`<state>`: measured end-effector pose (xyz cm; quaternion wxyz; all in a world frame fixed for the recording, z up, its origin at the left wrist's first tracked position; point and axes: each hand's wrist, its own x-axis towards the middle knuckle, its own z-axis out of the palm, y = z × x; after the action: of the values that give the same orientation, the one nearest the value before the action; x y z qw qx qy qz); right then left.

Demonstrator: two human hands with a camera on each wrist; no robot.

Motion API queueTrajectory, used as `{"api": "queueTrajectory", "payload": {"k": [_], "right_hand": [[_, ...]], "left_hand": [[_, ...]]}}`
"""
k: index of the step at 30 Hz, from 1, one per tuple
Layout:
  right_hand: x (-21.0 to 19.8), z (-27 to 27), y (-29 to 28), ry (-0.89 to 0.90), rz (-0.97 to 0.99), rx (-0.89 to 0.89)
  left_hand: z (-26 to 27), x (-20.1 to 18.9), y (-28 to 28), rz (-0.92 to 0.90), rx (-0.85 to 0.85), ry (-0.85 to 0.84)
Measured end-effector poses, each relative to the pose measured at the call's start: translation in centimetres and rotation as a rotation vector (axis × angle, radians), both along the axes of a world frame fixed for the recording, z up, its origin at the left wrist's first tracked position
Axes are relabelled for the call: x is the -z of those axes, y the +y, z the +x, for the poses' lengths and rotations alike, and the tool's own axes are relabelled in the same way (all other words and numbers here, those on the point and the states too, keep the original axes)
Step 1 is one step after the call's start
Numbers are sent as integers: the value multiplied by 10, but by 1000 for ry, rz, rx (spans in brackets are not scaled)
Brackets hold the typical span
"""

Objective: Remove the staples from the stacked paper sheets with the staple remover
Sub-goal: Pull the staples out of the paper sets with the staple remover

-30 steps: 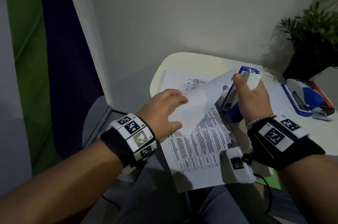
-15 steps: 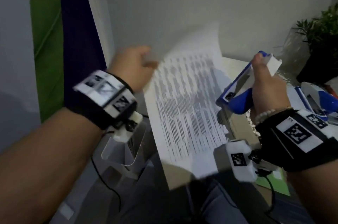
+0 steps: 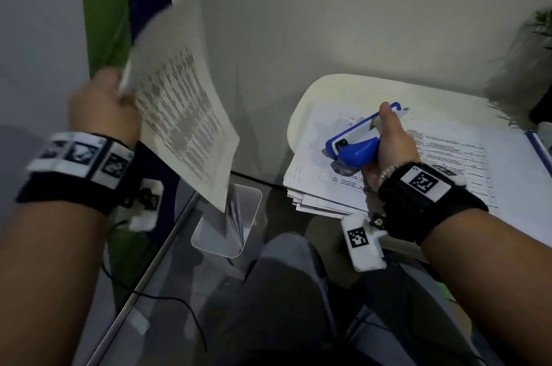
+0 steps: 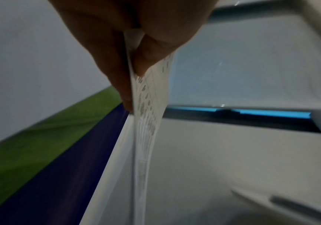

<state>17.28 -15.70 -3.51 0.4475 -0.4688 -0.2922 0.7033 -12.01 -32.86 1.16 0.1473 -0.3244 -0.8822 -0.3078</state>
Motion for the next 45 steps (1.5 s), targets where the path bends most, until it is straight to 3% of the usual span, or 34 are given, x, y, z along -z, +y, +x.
{"api": "queueTrajectory", "payload": {"k": [3,10,19,25,31,35,39,42,45], "right_hand": [[4,2,-3,-31,44,32],[5,1,-5,-33,75,60],[5,2,-9,8,138,84],[6,0,-10,4,142,95],[4,1,-12,15,155,106],[2,1,-14,-1,152,106],[1,0,-14,5,137,108],[0,0,-15,0,134,101],[-5,5,-17,69,104,116]], "left_hand": [[19,39,-5,-90,-18,-210],[22,119,-13,-119,59,-339],[20,155,-22,-96,88,-391],[29,178,-22,-126,-23,-678],[36,183,-16,-165,-32,-780],[51,178,-15,-312,175,-1003],[73,173,-8,-493,259,-936],[77,159,6,-434,240,-856],[94,127,27,-166,302,-764]]}}
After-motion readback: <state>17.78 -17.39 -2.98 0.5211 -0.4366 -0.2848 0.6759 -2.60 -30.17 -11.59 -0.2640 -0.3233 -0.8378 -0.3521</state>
